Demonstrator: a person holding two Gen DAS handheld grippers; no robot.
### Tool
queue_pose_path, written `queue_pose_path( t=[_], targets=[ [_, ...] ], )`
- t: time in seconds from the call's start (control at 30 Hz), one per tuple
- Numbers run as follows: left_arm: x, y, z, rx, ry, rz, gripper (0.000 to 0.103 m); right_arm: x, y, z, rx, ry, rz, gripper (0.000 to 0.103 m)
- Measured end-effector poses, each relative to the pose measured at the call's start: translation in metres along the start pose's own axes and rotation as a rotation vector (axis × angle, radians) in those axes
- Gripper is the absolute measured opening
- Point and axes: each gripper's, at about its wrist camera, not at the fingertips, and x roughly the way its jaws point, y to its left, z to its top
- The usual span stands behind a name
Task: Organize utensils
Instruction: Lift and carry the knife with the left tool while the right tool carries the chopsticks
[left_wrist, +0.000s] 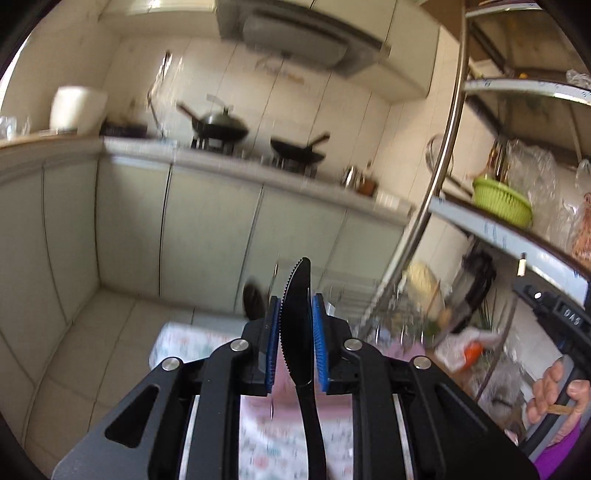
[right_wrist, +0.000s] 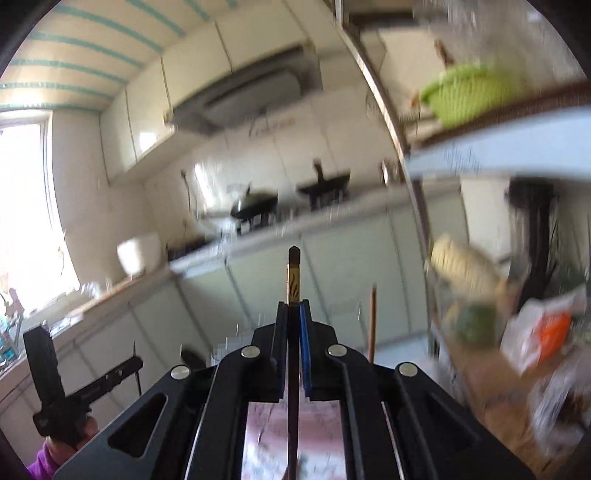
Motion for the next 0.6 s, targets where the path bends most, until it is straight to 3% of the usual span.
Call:
queue_pose_path(
  t=[0.2,0.33,0.5,0.6],
  targets=[
    [0.019,-0.015,0.029,0.019,-0.138,0.039,0.016,0.007,-0.005,0.035,-0.064,-0.185,-0.079,0.006],
    [0.043,-0.018,0.037,0.033,-0.209,0.072,0.016,0.026,-0.008,0.039,-0.103,-0.266,-0.128,0.006],
    [0.079,-0.018,0.037,0.053,-0.249,0.111,0.016,0.059,-0.021,0.030,-0.133,-0.292,-0.162,0.006],
    [0.095,-0.017,0.029,0.091,-0.261,0.141,0.016,0.078,-0.029,0.020,-0.124,-0.261,-0.162,0.006]
  ],
)
